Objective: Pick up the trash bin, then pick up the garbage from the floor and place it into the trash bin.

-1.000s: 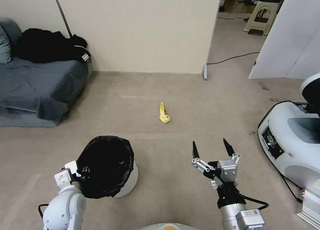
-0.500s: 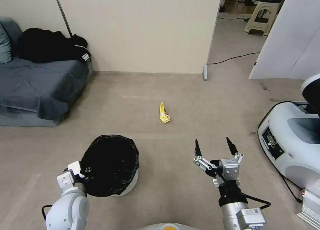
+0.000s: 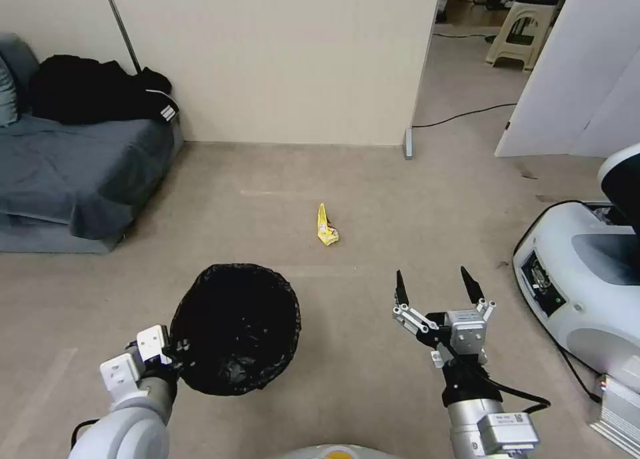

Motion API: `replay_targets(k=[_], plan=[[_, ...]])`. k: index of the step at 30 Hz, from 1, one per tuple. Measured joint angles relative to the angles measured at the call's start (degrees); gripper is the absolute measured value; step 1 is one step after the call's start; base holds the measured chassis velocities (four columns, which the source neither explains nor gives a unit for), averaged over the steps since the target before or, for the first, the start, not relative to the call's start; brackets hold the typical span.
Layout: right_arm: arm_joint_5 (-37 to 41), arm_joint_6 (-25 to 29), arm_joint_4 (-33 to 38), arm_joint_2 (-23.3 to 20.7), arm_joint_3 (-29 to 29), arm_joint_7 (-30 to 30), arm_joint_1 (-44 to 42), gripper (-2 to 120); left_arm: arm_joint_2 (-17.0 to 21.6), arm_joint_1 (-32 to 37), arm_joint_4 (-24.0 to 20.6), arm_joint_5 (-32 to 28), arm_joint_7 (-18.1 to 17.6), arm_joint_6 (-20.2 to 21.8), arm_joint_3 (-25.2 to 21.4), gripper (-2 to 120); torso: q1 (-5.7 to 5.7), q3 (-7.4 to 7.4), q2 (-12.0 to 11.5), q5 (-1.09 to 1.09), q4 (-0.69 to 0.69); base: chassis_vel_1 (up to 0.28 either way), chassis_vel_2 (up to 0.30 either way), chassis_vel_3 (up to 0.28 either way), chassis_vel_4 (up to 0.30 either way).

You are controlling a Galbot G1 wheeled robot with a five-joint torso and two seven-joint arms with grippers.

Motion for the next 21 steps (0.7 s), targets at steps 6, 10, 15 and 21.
replay_targets(k=[6, 10, 15, 21], plan=[[-0.8, 2.1, 0.4, 0.0, 0.8, -0.9, 0.0, 100, 1.0, 3.9, -5.3, -2.0, -0.7, -0.1, 1.1, 2, 0.0, -0.01, 0.0, 0.04, 0.01, 0.0, 0.0, 0.0, 0.0], [0.3, 3.8, 0.3, 0.0, 0.9, -1.5, -0.2, 100, 1.7, 6.5, -5.7, -1.7, -0.4, -0.1, 1.1, 2, 0.0, 0.0, 0.0, 0.01, 0.02, 0.0, 0.0, 0.0, 0.0], [1.0, 5.5, -0.6, 0.0, 0.6, -2.6, -0.3, 100, 2.1, 8.7, -5.7, 0.8, -0.1, -0.3, 1.7, 2, 0.0, -0.01, 0.0, 0.0, 0.01, 0.0, 0.0, 0.0, 0.0], [1.0, 6.6, -1.2, 0.0, 0.7, -3.6, -0.3, 100, 2.2, 11.8, -5.7, 5.3, 0.8, -4.1, 1.9, 2, 0.0, -0.01, 0.0, 0.0, 0.01, 0.0, 0.0, 0.0, 0.0]])
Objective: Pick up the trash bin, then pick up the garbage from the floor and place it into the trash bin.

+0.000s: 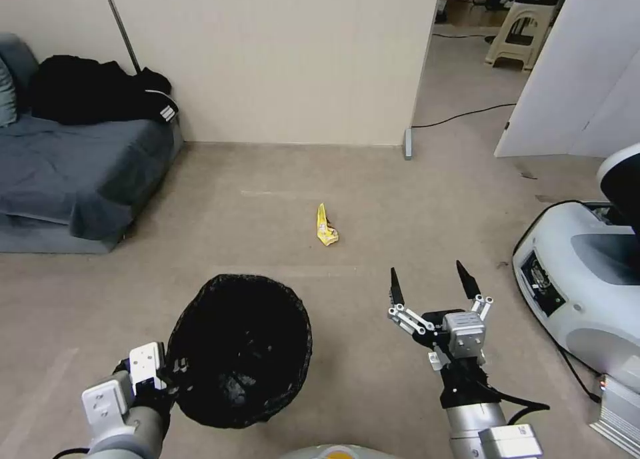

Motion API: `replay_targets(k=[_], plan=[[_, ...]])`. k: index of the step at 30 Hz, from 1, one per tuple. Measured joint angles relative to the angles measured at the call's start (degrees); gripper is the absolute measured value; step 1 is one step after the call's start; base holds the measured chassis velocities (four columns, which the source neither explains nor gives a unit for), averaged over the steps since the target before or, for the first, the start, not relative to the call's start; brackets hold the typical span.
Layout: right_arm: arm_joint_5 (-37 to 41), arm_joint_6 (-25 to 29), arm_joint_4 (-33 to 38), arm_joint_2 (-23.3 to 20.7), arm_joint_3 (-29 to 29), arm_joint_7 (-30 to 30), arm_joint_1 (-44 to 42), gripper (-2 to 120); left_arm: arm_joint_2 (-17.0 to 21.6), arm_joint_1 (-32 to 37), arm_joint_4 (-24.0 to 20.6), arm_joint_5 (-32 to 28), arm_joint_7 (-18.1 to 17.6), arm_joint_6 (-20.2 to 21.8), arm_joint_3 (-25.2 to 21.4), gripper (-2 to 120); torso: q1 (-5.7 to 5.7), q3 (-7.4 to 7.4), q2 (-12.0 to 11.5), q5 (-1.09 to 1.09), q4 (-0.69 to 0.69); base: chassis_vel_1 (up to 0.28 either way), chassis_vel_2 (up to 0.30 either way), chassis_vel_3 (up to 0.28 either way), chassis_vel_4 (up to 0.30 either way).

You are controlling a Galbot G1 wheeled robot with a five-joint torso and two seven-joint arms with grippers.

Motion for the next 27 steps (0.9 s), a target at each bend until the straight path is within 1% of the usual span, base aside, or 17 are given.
replay_targets(k=[1, 2, 5, 6, 12, 22, 25, 27], plan=[[0.0, 0.2, -0.2, 0.0, 0.1, -0.3, 0.0, 100, 0.0, 0.6, 0.0, 1.3, 0.5, -0.8, 0.2, 2, 0.0, 0.0, 0.0, 0.0, 0.0, 0.0, 0.0, 0.0, 0.0], [0.0, 0.2, -0.2, 0.0, 0.1, -0.3, 0.0, 100, 0.0, 0.6, 0.0, 1.3, 0.5, -0.8, 0.2, 2, 0.0, 0.0, 0.0, 0.0, 0.0, 0.0, 0.0, 0.0, 0.0], [0.2, 0.6, -0.7, 0.0, 0.1, -1.4, -0.1, 100, -0.3, 1.3, 0.1, 6.0, 1.5, -2.6, 1.1, 2, 0.0, 0.0, 0.0, 0.0, 0.0, 0.0, 0.0, 0.0, 0.0], [0.2, 0.6, -0.7, 0.0, 0.1, -1.4, -0.1, 100, -0.3, 1.3, 0.1, 6.0, 1.5, -2.6, 1.1, 2, 0.0, 0.0, 0.0, 0.0, 0.0, 0.0, 0.0, 0.0, 0.0], [0.5, 0.4, -1.2, 0.0, 0.2, -2.7, 0.0, 100, -0.7, 1.0, 0.2, 11.7, 2.0, -3.5, 1.2, 2, 0.0, 0.0, 0.0, 0.0, 0.0, 0.0, 0.0, 0.0, 0.0], [0.7, 0.1, -2.0, 0.0, 0.3, -3.1, 0.4, 100, -1.1, 0.5, 0.2, 14.0, 1.4, -4.7, 1.0, 2, 0.0, 0.0, 0.0, 0.0, 0.0, 0.0, 0.0, 0.0, 0.0], [0.7, -0.1, -2.0, 0.0, 0.4, -3.1, 0.5, 100, -1.2, 0.4, 0.2, 14.7, 1.5, -5.6, 1.1, 2, 0.0, 0.0, 0.0, 0.0, 0.0, -0.037, 0.018, 0.041, -0.032], [0.8, -0.4, -2.0, 0.0, 0.4, -3.1, 0.6, 100, -1.2, 0.4, 0.3, 16.1, 2.0, -7.3, 1.2, 2, 0.0, 0.0, 0.0, 0.0, 0.0, -0.09, 0.09, 0.084, -0.07]])
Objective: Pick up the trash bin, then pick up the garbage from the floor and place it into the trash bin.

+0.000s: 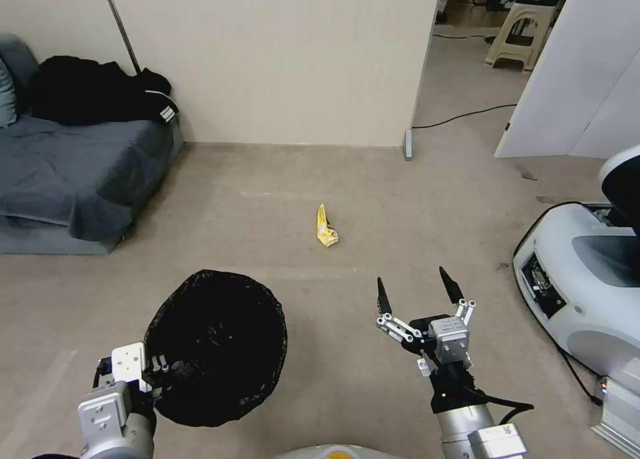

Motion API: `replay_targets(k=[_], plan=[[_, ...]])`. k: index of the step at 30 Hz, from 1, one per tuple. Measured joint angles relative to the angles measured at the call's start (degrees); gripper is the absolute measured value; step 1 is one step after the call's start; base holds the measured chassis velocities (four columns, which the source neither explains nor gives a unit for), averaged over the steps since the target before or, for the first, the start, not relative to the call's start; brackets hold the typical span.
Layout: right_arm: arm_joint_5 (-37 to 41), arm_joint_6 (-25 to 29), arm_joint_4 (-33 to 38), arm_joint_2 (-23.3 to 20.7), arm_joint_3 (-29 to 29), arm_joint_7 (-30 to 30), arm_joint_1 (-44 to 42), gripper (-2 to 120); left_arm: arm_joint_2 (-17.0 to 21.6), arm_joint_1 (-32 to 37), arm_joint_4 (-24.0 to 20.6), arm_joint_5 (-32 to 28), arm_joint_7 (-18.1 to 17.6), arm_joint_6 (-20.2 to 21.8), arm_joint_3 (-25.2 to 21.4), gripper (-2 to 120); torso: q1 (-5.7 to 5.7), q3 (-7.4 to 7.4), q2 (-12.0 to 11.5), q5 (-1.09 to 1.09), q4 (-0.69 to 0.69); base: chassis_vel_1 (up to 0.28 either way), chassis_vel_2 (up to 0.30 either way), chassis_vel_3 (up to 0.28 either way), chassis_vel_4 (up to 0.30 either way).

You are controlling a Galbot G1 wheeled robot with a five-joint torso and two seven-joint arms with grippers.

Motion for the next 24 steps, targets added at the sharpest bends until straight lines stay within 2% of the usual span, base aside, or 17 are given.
replay_targets(k=[24], plan=[[0.1, -0.3, -0.1, 0.0, -0.2, 0.0, 0.0, 100, 0.2, -0.1, 0.0, 1.7, 0.7, -4.0, 2.3, 2, 0.0, 0.0, 0.0, 0.0, 0.01, -0.118, 0.121, 0.12, -0.117]])
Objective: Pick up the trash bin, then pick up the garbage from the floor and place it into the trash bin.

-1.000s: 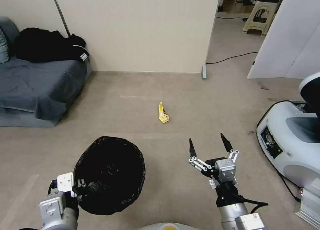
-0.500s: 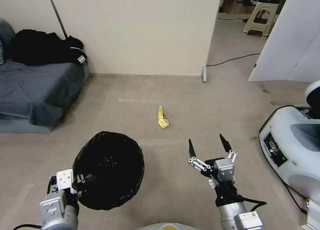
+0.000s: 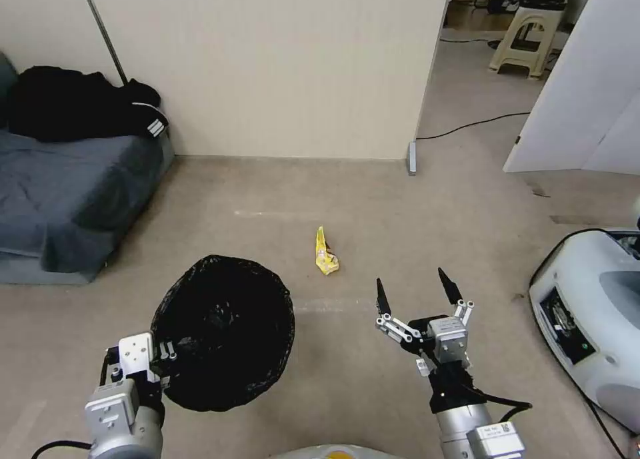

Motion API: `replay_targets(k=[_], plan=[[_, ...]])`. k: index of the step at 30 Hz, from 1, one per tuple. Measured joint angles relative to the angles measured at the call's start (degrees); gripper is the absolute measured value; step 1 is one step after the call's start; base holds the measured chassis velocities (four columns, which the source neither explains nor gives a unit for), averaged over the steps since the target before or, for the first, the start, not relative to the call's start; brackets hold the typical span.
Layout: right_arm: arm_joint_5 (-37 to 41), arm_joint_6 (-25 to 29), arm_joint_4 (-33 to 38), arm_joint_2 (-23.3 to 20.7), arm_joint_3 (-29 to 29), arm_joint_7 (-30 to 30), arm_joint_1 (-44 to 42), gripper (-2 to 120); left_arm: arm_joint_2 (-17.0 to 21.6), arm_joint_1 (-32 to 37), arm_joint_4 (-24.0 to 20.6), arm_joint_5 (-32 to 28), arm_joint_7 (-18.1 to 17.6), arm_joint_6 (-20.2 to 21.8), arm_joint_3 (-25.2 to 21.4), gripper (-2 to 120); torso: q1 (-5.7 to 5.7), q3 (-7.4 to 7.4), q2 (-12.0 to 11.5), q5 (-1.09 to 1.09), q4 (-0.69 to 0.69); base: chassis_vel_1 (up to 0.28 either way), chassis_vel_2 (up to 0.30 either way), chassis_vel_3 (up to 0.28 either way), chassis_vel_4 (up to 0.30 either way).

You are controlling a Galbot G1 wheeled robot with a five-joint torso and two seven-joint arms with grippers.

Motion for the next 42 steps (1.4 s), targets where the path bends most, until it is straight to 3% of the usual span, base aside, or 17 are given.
replay_targets(k=[42], plan=[[-0.1, 0.1, 0.3, 0.0, 0.1, -0.5, -0.2, 100, -0.3, -0.1, 0.0, 1.5, 0.7, -3.0, 0.1, 2, 0.0, 0.0, 0.0, 0.0, -0.01, -0.114, 0.124, 0.115, -0.114]])
